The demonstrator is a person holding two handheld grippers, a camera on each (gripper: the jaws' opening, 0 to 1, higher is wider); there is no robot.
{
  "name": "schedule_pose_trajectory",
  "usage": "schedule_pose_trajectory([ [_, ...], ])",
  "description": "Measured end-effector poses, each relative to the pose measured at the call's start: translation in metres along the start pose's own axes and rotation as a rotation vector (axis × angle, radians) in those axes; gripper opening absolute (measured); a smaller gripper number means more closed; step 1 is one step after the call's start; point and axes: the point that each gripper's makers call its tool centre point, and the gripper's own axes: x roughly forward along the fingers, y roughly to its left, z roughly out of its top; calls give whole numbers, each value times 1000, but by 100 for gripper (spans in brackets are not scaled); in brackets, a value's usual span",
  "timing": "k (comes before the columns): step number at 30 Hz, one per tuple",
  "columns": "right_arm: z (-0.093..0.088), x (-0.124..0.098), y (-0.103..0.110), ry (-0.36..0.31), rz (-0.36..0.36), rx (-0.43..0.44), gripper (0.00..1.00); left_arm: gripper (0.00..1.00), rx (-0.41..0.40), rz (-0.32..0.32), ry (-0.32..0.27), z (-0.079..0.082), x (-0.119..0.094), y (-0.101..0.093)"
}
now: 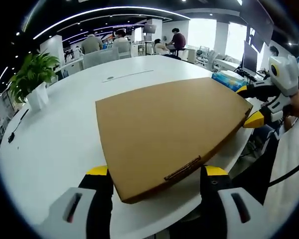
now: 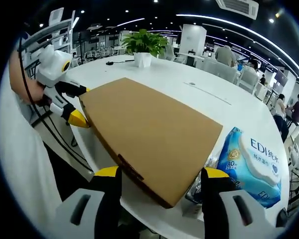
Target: Operate the shoe box by opening the lid, removing the specified soft item, and placing it in the target area until the item is outside and the box remains undamaged.
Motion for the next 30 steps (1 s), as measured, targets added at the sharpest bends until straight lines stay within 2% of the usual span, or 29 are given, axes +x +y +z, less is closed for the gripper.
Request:
schedule_pose_trajectory([
  [8,-2,-1,0,14,2,-3,64,73,-13,-11,5,1,-2,-1],
  [12,-8,-4,1,37,10,42,60,77,-57,-45,9,1,-6,-7],
  [16,-6,-15,0,39,-15,5,62,75,-108,-74,25,-10,-13,-7],
  [19,-9,-21,4,54,11,-16,60,75,-122,-76,29,-13,-21,-10],
  [21,-13,-24,9,78,48,-20,60,76,-165,-71,26,-17,-31,-4],
  [22,-13,-25,8,73,41,-21,61,77,-186,-71,20,-17,-34,-4],
  [25,-12,-31,5,74,38,-22,62,80,-182,-58,4,-19,-39,-1],
  [28,-7,-39,0,73,26,-30,63,84,-195,-49,-22,-15,-42,0],
  [30,-3,-43,0,65,34,-26,63,86,-231,-81,-39,-9,-44,-5],
])
